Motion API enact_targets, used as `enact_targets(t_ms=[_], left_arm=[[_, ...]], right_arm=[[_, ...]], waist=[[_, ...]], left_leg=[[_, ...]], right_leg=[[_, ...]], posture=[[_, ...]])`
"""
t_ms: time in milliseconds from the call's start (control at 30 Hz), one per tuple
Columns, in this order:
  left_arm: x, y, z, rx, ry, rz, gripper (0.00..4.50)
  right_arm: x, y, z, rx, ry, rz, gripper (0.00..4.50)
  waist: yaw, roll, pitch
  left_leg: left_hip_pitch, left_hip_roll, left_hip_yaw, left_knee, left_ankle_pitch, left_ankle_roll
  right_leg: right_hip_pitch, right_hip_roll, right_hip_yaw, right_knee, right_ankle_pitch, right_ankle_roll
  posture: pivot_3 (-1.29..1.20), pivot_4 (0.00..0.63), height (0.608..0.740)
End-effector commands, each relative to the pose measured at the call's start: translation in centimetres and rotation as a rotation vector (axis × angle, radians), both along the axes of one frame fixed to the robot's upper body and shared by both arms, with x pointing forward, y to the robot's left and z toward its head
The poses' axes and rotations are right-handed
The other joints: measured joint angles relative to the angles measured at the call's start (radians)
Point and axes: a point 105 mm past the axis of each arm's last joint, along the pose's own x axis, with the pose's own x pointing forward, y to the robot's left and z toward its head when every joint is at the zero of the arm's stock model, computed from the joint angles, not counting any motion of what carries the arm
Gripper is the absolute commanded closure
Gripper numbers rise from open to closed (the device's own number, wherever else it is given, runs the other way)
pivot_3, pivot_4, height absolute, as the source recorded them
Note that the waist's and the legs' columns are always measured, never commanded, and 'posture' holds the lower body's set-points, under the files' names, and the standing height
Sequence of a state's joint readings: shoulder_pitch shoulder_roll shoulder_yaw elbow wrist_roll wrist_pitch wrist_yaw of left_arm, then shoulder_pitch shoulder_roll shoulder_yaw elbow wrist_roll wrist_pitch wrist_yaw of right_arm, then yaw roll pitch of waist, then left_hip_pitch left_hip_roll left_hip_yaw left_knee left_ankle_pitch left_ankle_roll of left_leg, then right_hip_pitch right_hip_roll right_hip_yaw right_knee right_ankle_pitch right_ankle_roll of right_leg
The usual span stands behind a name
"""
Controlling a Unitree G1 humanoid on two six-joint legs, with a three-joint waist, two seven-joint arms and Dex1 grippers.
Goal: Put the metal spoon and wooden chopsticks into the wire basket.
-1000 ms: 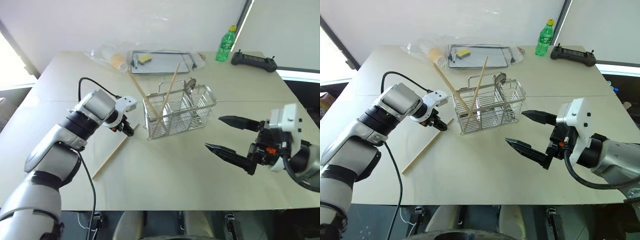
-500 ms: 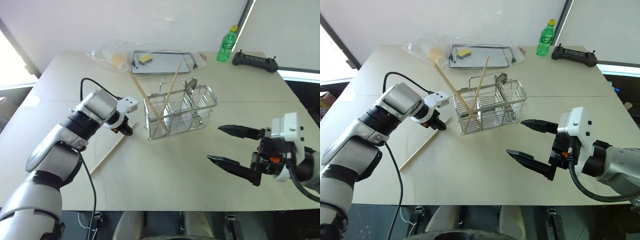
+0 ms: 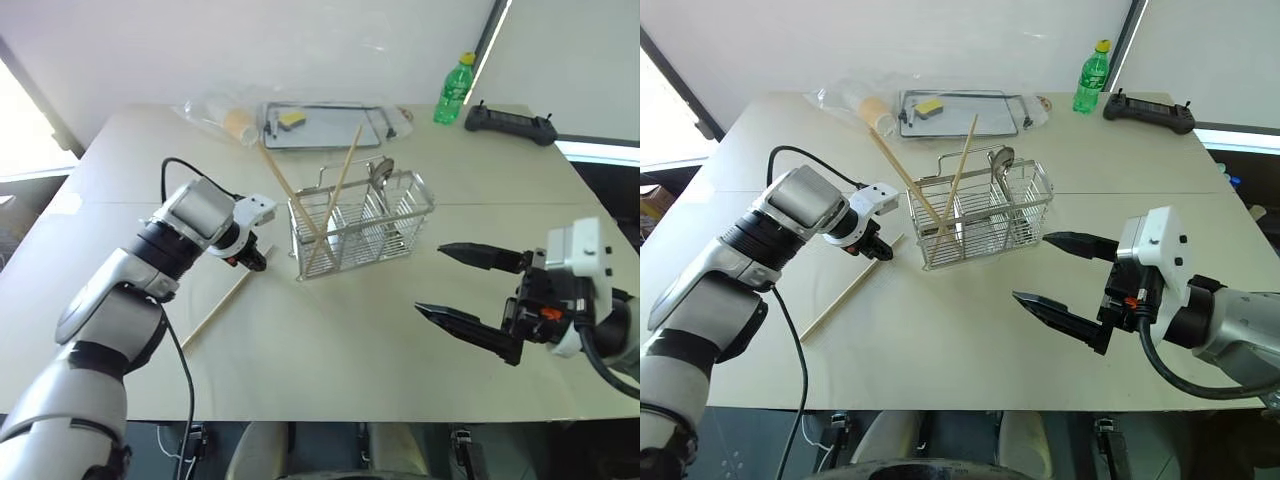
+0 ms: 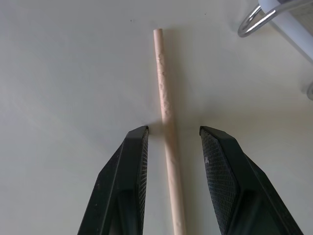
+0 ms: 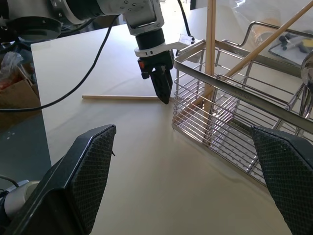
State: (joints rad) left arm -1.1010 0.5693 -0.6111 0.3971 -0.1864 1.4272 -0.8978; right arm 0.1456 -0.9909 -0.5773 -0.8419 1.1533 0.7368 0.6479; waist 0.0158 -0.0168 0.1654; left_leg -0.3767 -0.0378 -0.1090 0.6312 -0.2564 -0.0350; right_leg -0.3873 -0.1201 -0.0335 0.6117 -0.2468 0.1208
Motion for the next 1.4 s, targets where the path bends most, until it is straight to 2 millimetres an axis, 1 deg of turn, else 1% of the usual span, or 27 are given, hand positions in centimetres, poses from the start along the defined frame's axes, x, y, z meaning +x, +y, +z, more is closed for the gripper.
enact_targets(t_ms=[33, 233, 333, 367, 400, 700, 900, 933, 1000, 1033, 1100, 1167, 1233, 1300, 1367, 1400], left_arm=[[-0.8, 0.0, -2.3, 0.009, 0.071, 0.007, 2.75], [-0.7, -0.1, -2.3, 0.003, 0.071, 0.014, 2.75], [-0.6, -0.1, -2.2, -0.004, 0.069, 0.013, 3.59], [-0.6, -0.1, -2.2, -0.005, 0.069, 0.014, 4.13], [-0.5, -0.1, -2.1, -0.007, 0.068, 0.015, 4.48], [-0.5, 0.0, -1.8, -0.029, 0.071, 0.048, 4.48], [0.5, 0.3, 0.4, -0.098, 0.022, 0.119, 4.48], [0.9, 0.4, 1.1, -0.112, 0.003, 0.135, 4.48], [2.0, 1.0, 3.2, -0.162, -0.057, 0.190, 4.48], [2.7, 1.6, 4.5, -0.186, -0.105, 0.222, 4.48], [3.8, 2.8, 6.4, -0.218, -0.186, 0.278, 4.48], [5.4, 4.6, 8.5, -0.236, -0.314, 0.337, 4.48], [6.8, 6.5, 11.2, -0.301, -0.459, 0.421, 4.48], [8.1, 8.2, 14.3, -0.372, -0.643, 0.483, 4.48], [9.0, 10.0, 18.3, -0.435, -0.890, 0.540, 4.48], [9.0, 10.6, 20.8, -0.505, -1.014, 0.566, 4.48]], right_arm=[[-0.2, 0.1, 0.9, -0.002, -0.049, 0.004, 0.00], [0.0, 0.0, 1.0, 0.000, -0.056, -0.006, 0.00], [0.1, 0.0, 1.0, 0.002, -0.057, -0.008, 0.00], [0.1, 0.0, 1.1, 0.002, -0.057, -0.009, 0.00], [0.1, 0.0, 1.1, 0.003, -0.058, -0.010, 0.00], [0.3, -0.2, 1.2, 0.007, -0.061, -0.013, 0.00], [0.3, -0.3, 1.1, 0.000, -0.057, -0.008, 0.00], [0.3, -0.3, 1.1, -0.003, -0.055, -0.006, 0.00], [0.2, -0.4, 0.9, -0.015, -0.043, -0.002, 0.00], [0.2, -0.5, 0.8, -0.023, -0.035, 0.001, 0.00], [0.0, -0.6, 0.6, -0.031, -0.027, 0.004, 0.00], [-0.1, -0.7, 0.5, -0.031, -0.017, 0.008, 0.00], [-0.3, -0.7, 0.3, -0.038, -0.008, 0.018, 0.00], [-0.4, -0.7, 0.2, -0.044, -0.001, 0.025, 0.00], [-0.5, -1.2, -0.1, -0.045, 0.004, 0.019, 0.00], [-0.5, -1.4, -0.2, -0.045, 0.005, 0.017, 0.00]], waist=[[0.000, 0.002, -0.001], [0.000, 0.006, -0.005], [-0.001, 0.007, -0.005], [-0.001, 0.006, -0.005], [-0.001, 0.006, -0.005], [0.000, 0.006, -0.005], [0.000, 0.004, -0.004], [0.000, 0.004, -0.003], [0.000, 0.002, -0.002], [0.000, 0.000, -0.001], [-0.002, -0.007, 0.003], [-0.003, -0.008, 0.003], [-0.005, -0.008, 0.003], [-0.004, -0.008, 0.003], [-0.002, -0.008, 0.004], [-0.001, -0.008, 0.004]], left_leg=[[0.000, 0.000, 0.000, 0.000, 0.000, 0.000], [0.001, 0.000, 0.000, 0.000, 0.000, 0.000], [0.001, 0.000, 0.000, 0.000, 0.000, 0.000], [0.001, 0.000, 0.000, 0.000, 0.000, 0.000], [0.001, 0.000, 0.000, 0.000, 0.000, 0.000], [0.000, -0.001, 0.000, 0.000, 0.000, 0.000], [-0.002, -0.001, 0.000, -0.001, 0.000, 0.000], [-0.003, -0.001, 0.000, -0.001, 0.000, 0.000], [-0.005, -0.001, 0.000, -0.001, 0.000, 0.000], [-0.006, -0.001, -0.001, 0.000, 0.000, 0.000], [-0.010, -0.002, -0.002, 0.000, 0.000, 0.000], [-0.012, -0.001, -0.003, 0.000, 0.000, 0.000], [-0.012, -0.002, -0.002, -0.001, 0.000, 0.000], [-0.012, -0.002, -0.002, -0.002, 0.000, 0.000], [-0.012, -0.001, -0.002, -0.002, 0.000, 0.000], [-0.012, -0.001, -0.002, -0.002, 0.000, -0.001]], right_leg=[[0.000, 0.000, 0.000, 0.000, 0.000, 0.000], [0.001, 0.000, 0.000, 0.000, -0.001, 0.000], [0.001, 0.000, 0.000, 0.000, -0.001, 0.000], [0.001, 0.000, 0.000, 0.000, -0.001, 0.000], [0.000, 0.000, 0.000, 0.000, -0.001, 0.000], [0.000, -0.001, 0.000, -0.001, -0.001, 0.001], [-0.002, -0.001, 0.000, -0.001, -0.001, 0.001], [-0.002, -0.001, 0.000, -0.001, -0.001, 0.001], [-0.004, -0.001, -0.001, -0.001, 0.000, 0.001], [-0.005, -0.001, -0.001, -0.001, 0.001, 0.003], [-0.009, 0.001, -0.002, -0.001, 0.002, 0.004], [-0.010, 0.002, -0.003, -0.001, 0.003, 0.002], [-0.010, 0.001, -0.003, -0.001, 0.003, 0.002], [-0.011, 0.001, -0.003, -0.002, 0.003, 0.002], [-0.011, 0.001, -0.003, -0.001, 0.003, 0.002], [-0.011, 0.001, -0.003, -0.001, 0.004, 0.002]], posture=[[0.00, 0.150, 0.703], [0.00, 0.150, 0.703], [0.00, 0.150, 0.703], [0.00, 0.150, 0.703], [0.00, 0.150, 0.703], [0.00, 0.150, 0.703], [0.00, 0.150, 0.703], [0.00, 0.150, 0.703], [0.00, 0.150, 0.703], [0.00, 0.150, 0.703], [0.00, 0.150, 0.703], [0.00, 0.150, 0.703], [0.00, 0.150, 0.703], [0.00, 0.150, 0.703], [0.00, 0.150, 0.703], [0.00, 0.150, 0.703]])
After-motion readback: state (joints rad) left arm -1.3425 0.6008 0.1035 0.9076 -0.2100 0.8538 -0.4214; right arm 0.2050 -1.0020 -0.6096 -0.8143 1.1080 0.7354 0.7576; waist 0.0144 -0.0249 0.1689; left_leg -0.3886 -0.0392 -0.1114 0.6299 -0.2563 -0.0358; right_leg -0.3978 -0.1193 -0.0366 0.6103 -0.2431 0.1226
